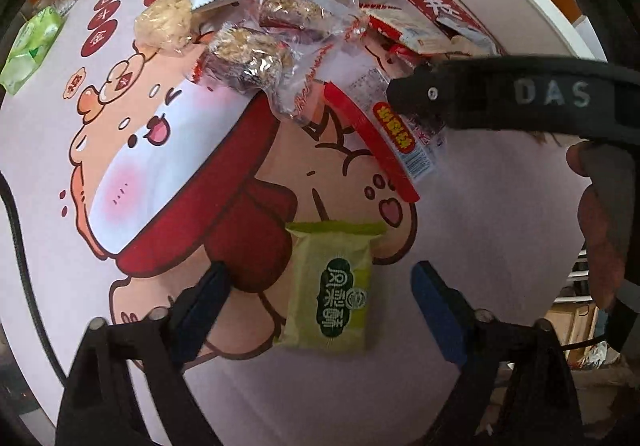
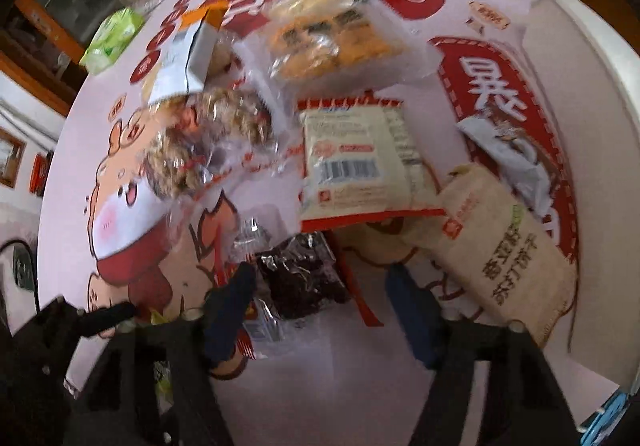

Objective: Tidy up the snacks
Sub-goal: 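Grasp the green small pack with the left tool while the right tool grasps the jerky bag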

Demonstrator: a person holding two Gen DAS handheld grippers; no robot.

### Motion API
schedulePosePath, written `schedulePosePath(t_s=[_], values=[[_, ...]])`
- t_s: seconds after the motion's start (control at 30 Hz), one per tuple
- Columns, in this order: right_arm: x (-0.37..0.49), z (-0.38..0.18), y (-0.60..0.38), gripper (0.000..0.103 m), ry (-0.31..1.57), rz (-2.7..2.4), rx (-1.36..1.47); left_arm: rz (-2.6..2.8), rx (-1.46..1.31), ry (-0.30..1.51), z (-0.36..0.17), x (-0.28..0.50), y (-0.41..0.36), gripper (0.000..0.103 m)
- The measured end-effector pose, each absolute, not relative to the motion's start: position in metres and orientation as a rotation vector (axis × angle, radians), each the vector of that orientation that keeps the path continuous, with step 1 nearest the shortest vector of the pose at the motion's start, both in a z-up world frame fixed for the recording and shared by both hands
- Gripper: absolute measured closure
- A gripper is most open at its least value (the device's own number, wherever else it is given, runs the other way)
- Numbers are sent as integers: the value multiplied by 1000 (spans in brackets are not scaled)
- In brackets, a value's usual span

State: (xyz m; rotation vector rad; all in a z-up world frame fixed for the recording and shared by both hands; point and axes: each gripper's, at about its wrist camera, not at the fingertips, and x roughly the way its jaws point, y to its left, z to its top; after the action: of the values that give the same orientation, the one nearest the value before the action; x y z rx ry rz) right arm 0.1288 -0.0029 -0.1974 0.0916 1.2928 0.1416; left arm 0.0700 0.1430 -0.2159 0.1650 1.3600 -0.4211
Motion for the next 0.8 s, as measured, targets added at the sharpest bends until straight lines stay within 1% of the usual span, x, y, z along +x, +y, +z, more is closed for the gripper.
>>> schedulePosePath(t_s=[0.07, 0.1, 0.13, 0.17, 0.2, 0.23, 0.27, 0.3, 0.33, 0.4, 0.63, 0.8], values=[[128, -198, -2, 39, 1284, 159, 72, -415, 178, 1346, -216, 69, 139, 17], [127, -198, -1, 43, 1277, 167, 61, -411, 183, 1344, -217, 69, 138, 18], [127, -197, 0, 55, 1270, 174, 51, -407, 185, 1343, -217, 68, 137, 19], [127, -196, 1, 59, 1261, 184, 35, -402, 188, 1339, -217, 68, 135, 23], [127, -196, 1, 59, 1262, 188, 29, -393, 197, 1331, -216, 67, 133, 31], [127, -197, 0, 60, 1261, 192, 32, -383, 209, 1323, -216, 67, 131, 42], [127, -196, -1, 60, 1259, 195, 32, -373, 230, 1312, -215, 66, 128, 47], [127, -196, -1, 60, 1257, 198, 34, -370, 237, 1306, -213, 66, 127, 59], [127, -196, -2, 60, 1258, 201, 36, -368, 239, 1305, -212, 66, 126, 65], [126, -194, -4, 60, 1261, 208, 40, -367, 211, 1306, -210, 68, 124, 67], [114, -173, -10, 60, 1229, 260, 59, -330, 151, 1325, -203, 76, 136, 68], [103, -144, -21, 60, 1171, 273, 70, -313, 133, 1280, -178, 78, 136, 68]])
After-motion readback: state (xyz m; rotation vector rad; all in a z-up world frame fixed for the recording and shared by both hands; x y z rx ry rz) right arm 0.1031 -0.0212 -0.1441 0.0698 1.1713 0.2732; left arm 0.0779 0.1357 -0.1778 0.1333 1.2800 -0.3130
